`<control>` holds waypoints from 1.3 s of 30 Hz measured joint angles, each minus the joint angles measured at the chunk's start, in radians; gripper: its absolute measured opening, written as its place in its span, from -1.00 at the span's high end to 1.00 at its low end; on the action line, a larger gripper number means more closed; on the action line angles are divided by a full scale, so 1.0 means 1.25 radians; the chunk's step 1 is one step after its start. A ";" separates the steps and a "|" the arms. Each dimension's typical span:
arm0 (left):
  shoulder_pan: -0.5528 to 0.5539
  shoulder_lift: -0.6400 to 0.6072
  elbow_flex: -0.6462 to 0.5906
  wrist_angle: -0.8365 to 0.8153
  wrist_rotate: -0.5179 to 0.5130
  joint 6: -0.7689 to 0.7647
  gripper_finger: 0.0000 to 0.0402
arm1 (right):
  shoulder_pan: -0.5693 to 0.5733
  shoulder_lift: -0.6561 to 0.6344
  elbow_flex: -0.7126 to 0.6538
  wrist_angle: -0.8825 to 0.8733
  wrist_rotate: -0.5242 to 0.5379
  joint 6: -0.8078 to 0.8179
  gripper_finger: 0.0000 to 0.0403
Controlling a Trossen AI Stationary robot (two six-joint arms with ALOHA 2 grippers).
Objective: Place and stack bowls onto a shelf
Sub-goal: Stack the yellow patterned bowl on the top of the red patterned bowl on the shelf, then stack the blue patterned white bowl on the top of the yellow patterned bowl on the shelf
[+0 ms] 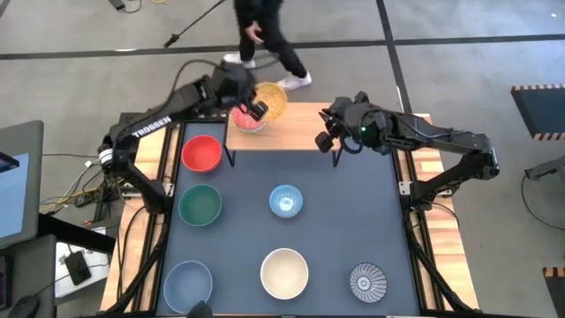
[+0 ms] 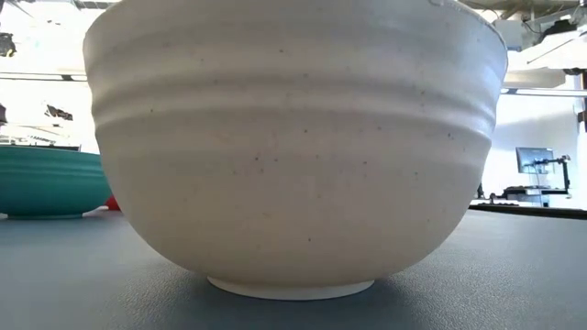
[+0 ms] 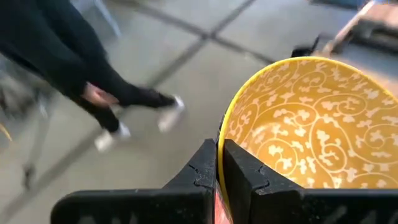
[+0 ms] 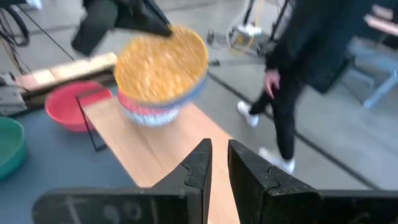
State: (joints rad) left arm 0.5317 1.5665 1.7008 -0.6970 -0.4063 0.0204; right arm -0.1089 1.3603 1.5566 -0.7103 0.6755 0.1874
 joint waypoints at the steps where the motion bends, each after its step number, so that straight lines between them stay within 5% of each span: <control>1: 0.026 0.001 -0.001 -0.033 0.035 -0.018 1.00 | 0.000 0.001 0.000 -0.023 0.000 0.019 0.61; 5: 0.111 0.004 -0.017 -0.117 0.152 -0.081 1.00 | 0.000 0.001 -0.001 -0.099 -0.001 0.090 0.61; 14: 0.154 0.003 -0.069 -0.109 0.174 -0.105 1.00 | 0.000 0.001 -0.001 -0.247 -0.006 0.229 0.61; 23: 0.160 0.002 -0.146 -0.077 0.175 -0.127 1.00 | 0.000 0.001 -0.002 -0.239 -0.020 0.257 0.59; 39: 0.157 -0.039 -0.124 -0.044 0.142 -0.141 0.41 | -0.031 0.001 -0.010 -0.355 -0.163 0.254 -0.13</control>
State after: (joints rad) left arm 0.7281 1.5172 1.5463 -0.7525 -0.2291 -0.1557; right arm -0.1470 1.3613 1.5437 -1.1543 0.4721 0.5054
